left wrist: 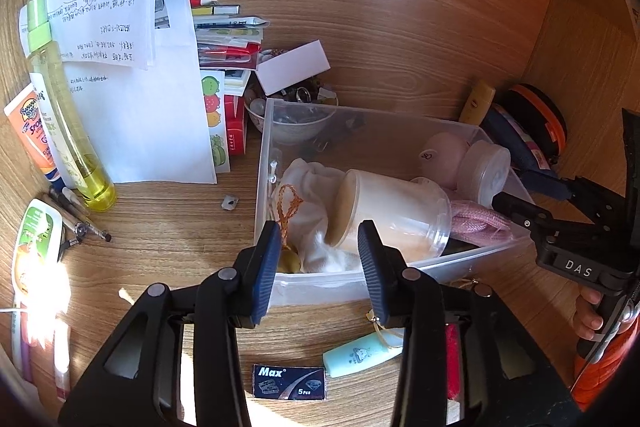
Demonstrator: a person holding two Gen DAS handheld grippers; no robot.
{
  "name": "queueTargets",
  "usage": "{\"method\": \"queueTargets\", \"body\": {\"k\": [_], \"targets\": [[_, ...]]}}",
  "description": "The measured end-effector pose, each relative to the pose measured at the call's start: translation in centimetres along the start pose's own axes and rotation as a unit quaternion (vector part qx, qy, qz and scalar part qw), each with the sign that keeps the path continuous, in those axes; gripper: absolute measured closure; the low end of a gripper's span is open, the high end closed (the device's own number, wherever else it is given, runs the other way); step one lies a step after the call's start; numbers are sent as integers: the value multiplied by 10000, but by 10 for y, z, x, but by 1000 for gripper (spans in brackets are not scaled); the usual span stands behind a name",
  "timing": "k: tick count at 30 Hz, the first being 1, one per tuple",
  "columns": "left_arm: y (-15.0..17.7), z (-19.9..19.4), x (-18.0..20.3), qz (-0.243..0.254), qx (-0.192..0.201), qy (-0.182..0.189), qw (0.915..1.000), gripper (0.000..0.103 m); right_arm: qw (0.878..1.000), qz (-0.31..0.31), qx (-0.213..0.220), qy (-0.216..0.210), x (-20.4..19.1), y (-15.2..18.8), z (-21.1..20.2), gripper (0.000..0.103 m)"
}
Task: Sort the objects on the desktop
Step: 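Lower both items into the clear box and open both grippers, then move both open grippers toward the blue Max box and red velvet pouch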
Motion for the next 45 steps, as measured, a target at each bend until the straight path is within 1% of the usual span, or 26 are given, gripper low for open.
{"method": "queueTargets", "body": {"k": [1, 4, 6, 8, 11, 13, 16, 20, 24, 30, 32, 36, 40, 45], "targets": [[1, -1, 0, -1, 6, 6, 10000, 62, 10000, -23, 20, 27, -1, 0, -1, 42], [2, -5, 0, -12, 26, 22, 10000, 61, 9998, -54, 104, 144, -2, 1, -8, 34], [4, -9, 0, -7, 46, 44, 10000, 59, 9999, -44, 125, 83, -3, 2, -12, 26], [5, -12, 2, 31, 67, 60, 10000, 56, 9999, -22, 147, -18, -4, 4, -17, 23], [8, -18, 7, 117, 111, 7, 9999, 51, 9998, -109, 175, -24, -10, 7, -24, 22], [10, -23, 9, 149, 155, -15, 9998, 46, 9997, -156, 160, -34, -15, 10, -27, 21], [14, -30, 10, 165, 201, -30, 9997, 41, 9997, -192, 143, -103, -21, 15, -32, 19], [20, -36, 6, 164, 189, -107, 9996, 40, 9995, -252, 131, -102, -28, 24, -38, 19], [30, -38, 1, 171, 77, -171, 9997, 35, 9995, -234, 95, -193, -31, 34, -43, 18], [48, -35, -8, 237, -183, -340, 9990, 34, 9990, -137, -104, -408, -37, 52, -43, 17], [52, -34, -14, 172, -251, -432, 9986, 34, 9987, -128, -176, -466, -40, 58, -40, 17], [61, -28, -23, 78, -500, -388, 9980, 34, 9975, -121, -405, -567, -49, 70, -28, 16], [72, -23, -27, 119, -705, -422, 9965, 34, 9945, -139, -681, -779, -61, 79, -15, 17], [82, -19, -27, 170, -905, -410, 9949, 34, 9924, -307, -790, -890, -76, 82, -7, 16]]}}
Point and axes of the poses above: each gripper's, at about its wrist camera, not at the fingertips, and z roughly the way its jaws point, x to its right, y to its underside, the point moved 2 cm from there along z, roughly the way its jaws point, and after that the axes turned 2 degrees about y, right-handed, at the moved point
